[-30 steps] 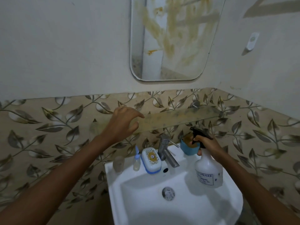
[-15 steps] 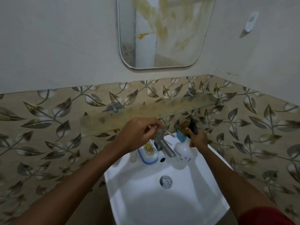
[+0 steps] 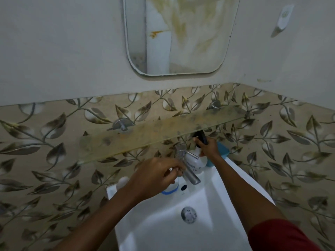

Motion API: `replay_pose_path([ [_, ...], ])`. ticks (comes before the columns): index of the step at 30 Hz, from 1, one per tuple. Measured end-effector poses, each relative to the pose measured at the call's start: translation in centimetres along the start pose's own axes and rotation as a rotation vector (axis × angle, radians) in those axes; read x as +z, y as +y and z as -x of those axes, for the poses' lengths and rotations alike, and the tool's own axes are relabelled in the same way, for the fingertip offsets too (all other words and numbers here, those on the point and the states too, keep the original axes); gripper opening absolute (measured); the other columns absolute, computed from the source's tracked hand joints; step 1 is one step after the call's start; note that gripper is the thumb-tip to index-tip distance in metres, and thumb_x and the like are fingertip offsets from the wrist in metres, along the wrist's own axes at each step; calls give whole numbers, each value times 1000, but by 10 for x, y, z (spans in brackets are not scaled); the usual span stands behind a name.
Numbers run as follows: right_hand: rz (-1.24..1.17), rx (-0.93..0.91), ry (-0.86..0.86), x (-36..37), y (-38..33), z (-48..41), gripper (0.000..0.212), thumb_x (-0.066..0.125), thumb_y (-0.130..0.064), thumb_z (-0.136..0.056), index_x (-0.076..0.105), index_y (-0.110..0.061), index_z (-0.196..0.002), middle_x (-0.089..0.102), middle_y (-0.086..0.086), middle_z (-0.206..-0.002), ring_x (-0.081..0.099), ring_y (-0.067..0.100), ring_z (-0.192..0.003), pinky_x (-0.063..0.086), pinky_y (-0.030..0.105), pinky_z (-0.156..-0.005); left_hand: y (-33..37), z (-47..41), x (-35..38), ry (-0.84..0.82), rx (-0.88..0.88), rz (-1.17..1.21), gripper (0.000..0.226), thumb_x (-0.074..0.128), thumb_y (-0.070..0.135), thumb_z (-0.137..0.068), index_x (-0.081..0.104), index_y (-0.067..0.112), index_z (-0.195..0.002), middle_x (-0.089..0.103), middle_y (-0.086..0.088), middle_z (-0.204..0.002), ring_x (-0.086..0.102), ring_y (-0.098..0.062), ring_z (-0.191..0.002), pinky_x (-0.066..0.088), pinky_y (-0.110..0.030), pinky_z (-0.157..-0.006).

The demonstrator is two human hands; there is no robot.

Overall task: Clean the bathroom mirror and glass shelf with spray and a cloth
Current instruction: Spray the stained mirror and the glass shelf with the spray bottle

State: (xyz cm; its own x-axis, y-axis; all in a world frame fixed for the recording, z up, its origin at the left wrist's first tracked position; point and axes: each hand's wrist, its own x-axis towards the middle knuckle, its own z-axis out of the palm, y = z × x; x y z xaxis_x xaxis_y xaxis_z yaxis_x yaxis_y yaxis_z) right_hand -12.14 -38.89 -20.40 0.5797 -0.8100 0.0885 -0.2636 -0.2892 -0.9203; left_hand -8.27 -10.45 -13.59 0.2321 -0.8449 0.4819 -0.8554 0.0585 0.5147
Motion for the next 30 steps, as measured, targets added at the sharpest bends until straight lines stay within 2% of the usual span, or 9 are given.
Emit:
replay_pose_path([
  [5, -60, 72, -121, -10, 2, -5, 18, 67, -8, -82, 57, -8, -98, 55, 11, -76, 53, 20, -60, 51, 20, -44, -5, -9, 14, -24, -21, 37, 36, 37, 33, -85, 70, 26, -98, 66, 21, -86, 60, 8, -70, 47, -12, -63],
  [7, -36, 147, -166, -21, 8, -7, 20, 63, 0, -82, 59, -16, -95, 61, 8, -79, 58, 20, -66, 53, 22, -50, -8, -14, 22, -32, -33, 37, 37, 36, 34, -85, 69, 26, -98, 70, 15, -89, 62, 1, -75, 51, -20, -65],
  [10, 26, 214, 62, -42, 30, -19, 15, 55, 5, -83, 68, -2, -84, 63, 10, -81, 59, 25, -73, 52, 33, -61, -14, -25, 40, -35, -56, 36, 37, 35, 36, -86, 67, 25, -102, 69, 12, -95, 62, -5, -81, 52, -30, -71],
  [13, 241, 184, 211, -56, 49, -32, 13, 54, -2, -81, 66, 0, -78, 64, 17, -81, 60, 28, -81, 48, 37, -68, -19, -45, 61, -89, -69, 35, 32, 42, 28, -84, 65, 23, -107, 61, 16, -102, 57, -3, -89, 47, -25, -76],
  [19, 549, 96, 54, -35, 54, -56, 29, 55, -25, -87, 65, -6, -106, 65, 18, -113, 59, 35, -107, 46, 40, -91, -34, -86, 94, -141, -56, 53, 26, 49, 19, -88, 66, 23, -107, 67, 10, -109, 58, -1, -94, 48, -22, -82],
  [21, 544, 72, 42, -21, 55, -61, 20, 55, -27, -84, 67, -11, -84, 67, 15, -94, 62, 32, -95, 47, 35, -80, -36, -91, 101, -132, -29, 68, 25, 48, 20, -90, 67, 23, -105, 68, 10, -107, 58, 0, -94, 48, -19, -82],
  [24, 440, 74, 96, -3, 58, -60, 25, 56, -18, -80, 50, -12, -57, 57, 9, -70, 57, 24, -74, 38, 30, -66, -40, -92, 108, -129, -14, 98, 24, 49, 19, -89, 68, 22, -102, 68, 10, -103, 58, 0, -91, 47, -17, -81],
  [27, 304, 69, 167, 6, 61, -57, 27, 56, -11, -81, 49, -13, -55, 58, 11, -71, 57, 23, -73, 39, 30, -64, -46, -94, 111, -130, 1, 112, 23, 49, 20, -89, 69, 21, -101, 68, 10, -100, 57, 1, -90, 46, -16, -81],
  [30, 310, 108, 186, 7, 62, -56, 16, 55, -17, -83, 62, -5, -74, 59, 10, -79, 58, 24, -81, 38, 29, -67, -49, -94, 109, -122, 16, 113, 23, 51, 15, -89, 69, 20, -101, 68, 8, -101, 58, -1, -91, 45, -16, -80],
])
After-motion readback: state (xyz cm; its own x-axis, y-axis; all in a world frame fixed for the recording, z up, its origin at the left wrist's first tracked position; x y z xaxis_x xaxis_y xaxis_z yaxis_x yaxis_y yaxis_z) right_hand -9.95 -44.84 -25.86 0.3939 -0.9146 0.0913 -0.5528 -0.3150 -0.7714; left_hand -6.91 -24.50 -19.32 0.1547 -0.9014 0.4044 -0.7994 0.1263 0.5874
